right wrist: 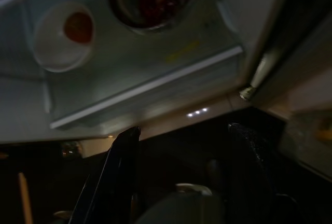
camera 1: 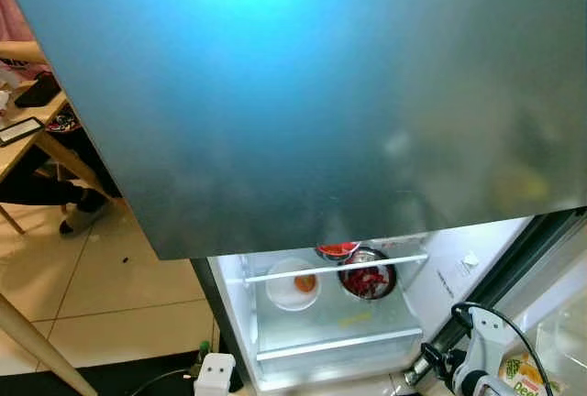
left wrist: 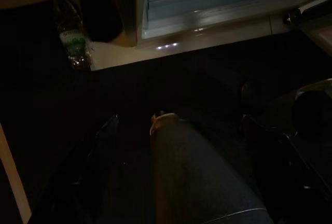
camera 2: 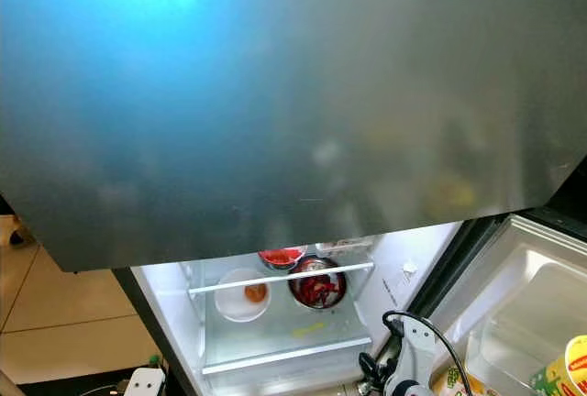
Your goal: Restocking fridge
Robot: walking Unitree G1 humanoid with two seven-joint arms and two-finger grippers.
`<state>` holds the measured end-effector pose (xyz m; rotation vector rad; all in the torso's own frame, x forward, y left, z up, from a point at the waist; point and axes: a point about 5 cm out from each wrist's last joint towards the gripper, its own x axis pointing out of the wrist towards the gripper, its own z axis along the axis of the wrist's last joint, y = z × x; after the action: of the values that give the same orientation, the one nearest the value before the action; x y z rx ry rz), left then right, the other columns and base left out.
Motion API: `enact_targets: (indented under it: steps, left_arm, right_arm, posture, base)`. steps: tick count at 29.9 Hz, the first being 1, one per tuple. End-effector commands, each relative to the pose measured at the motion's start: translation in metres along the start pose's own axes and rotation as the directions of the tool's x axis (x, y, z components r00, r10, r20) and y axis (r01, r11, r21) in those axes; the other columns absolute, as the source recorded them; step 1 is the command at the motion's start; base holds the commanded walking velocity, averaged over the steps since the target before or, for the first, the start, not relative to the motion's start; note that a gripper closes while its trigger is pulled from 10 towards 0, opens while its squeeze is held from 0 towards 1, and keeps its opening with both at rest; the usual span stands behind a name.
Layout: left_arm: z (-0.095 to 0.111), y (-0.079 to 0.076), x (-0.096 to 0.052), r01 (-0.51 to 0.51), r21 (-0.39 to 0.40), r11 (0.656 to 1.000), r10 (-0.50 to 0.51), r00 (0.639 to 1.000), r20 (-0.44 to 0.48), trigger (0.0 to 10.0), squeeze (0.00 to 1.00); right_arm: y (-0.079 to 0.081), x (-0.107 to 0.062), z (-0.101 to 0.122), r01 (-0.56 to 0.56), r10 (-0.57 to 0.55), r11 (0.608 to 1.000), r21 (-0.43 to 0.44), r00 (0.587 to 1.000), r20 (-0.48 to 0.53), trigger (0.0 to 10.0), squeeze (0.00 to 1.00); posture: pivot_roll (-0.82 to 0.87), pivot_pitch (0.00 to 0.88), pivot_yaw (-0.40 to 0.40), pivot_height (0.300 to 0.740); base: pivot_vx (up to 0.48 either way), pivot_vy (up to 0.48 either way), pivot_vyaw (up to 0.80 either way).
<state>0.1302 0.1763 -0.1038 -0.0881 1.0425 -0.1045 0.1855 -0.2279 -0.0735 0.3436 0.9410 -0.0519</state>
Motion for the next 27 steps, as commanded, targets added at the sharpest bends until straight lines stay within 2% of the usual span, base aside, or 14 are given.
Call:
enact_targets:
  steps: [1,11,27]
  left_arm:
    - [-0.0014,0.0040,-0.0010,-0.012,-0.007,1.000,0.012,1.000,-0.009,10.0,0.00]
    - [-0.0006,0.0013,0.0003,-0.012,-0.028,1.000,0.011,1.000,-0.024,10.0,0.00]
    - [-0.0092,0.0022,-0.0016,-0.019,-0.004,1.000,0.019,0.998,-0.055,10.0,0.00]
  right_arm:
    - [-0.0048,-0.0014,-0.0027,0.038,-0.039,0.999,-0.039,0.999,-0.022,10.0,0.00]
    - [-0.0065,-0.0020,-0.0062,0.061,-0.063,0.997,-0.052,0.997,-0.037,10.0,0.00]
    - [-0.0092,-0.0032,-0.0110,0.081,-0.086,0.994,-0.079,0.995,-0.056,10.0,0.00]
  posture:
    - [-0.05,0.000,-0.011,0.740]
    - [-0.06,0.000,-0.013,0.740]
    - [-0.06,0.000,-0.013,0.740]
  base:
    - [0.000,0.000,0.00]
    - [0.000,0.000,0.00]
    - [-0.262,0.000,0.00]
